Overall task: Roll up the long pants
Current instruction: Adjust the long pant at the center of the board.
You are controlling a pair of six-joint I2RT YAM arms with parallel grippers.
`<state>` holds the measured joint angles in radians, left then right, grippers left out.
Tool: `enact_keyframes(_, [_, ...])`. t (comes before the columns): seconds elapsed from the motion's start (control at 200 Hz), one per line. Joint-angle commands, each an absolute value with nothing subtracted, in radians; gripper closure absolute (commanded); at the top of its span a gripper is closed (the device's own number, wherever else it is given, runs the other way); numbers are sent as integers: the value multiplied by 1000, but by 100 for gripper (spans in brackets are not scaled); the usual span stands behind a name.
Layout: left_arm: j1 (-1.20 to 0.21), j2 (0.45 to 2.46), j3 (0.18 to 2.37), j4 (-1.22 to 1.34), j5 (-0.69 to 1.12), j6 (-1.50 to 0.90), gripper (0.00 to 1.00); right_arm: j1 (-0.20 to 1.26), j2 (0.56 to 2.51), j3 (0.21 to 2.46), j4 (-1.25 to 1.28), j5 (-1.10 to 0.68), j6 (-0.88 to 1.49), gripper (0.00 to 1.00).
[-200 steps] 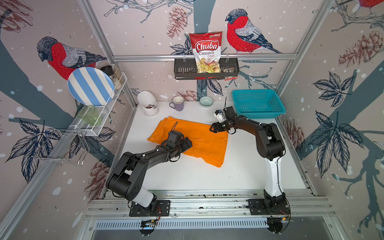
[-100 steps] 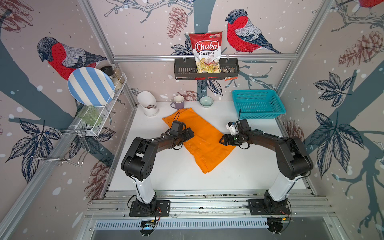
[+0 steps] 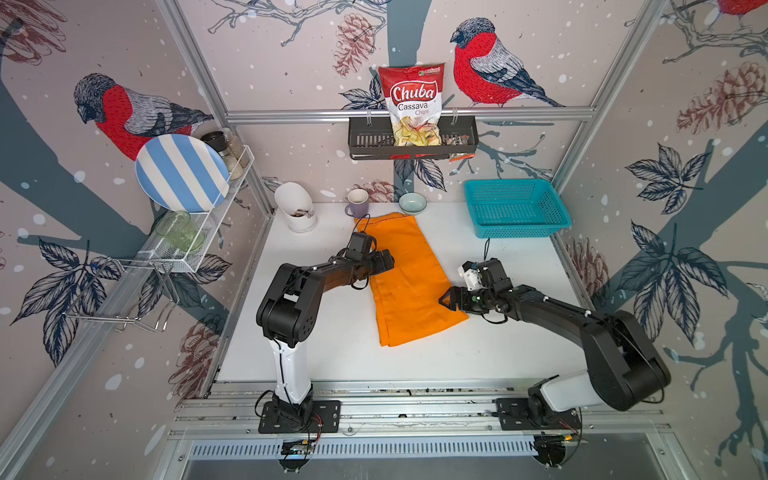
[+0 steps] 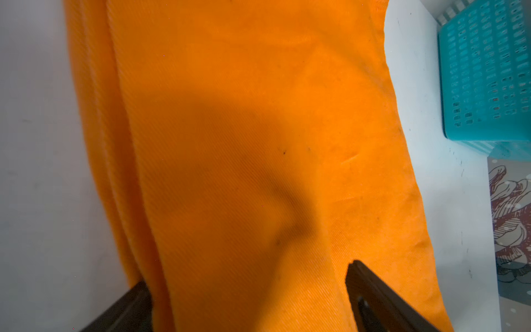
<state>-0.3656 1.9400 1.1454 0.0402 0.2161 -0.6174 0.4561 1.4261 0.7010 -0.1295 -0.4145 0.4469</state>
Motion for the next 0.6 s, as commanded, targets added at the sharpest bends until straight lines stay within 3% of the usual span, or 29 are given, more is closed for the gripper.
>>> enact_keyframes(0.0, [-360, 1925, 1168, -110, 191, -532, 5, 455, 1374, 723, -207, -317, 443, 15])
enact_keyframes(0.27, [-410, 1650, 1018, -266, 104, -562, 5, 480, 1391, 788, -220, -293, 409, 16])
enact_keyframes(0.595, [-681, 1315, 686, -230, 121, -803, 5, 580, 1357, 804, -265, -210, 390, 15])
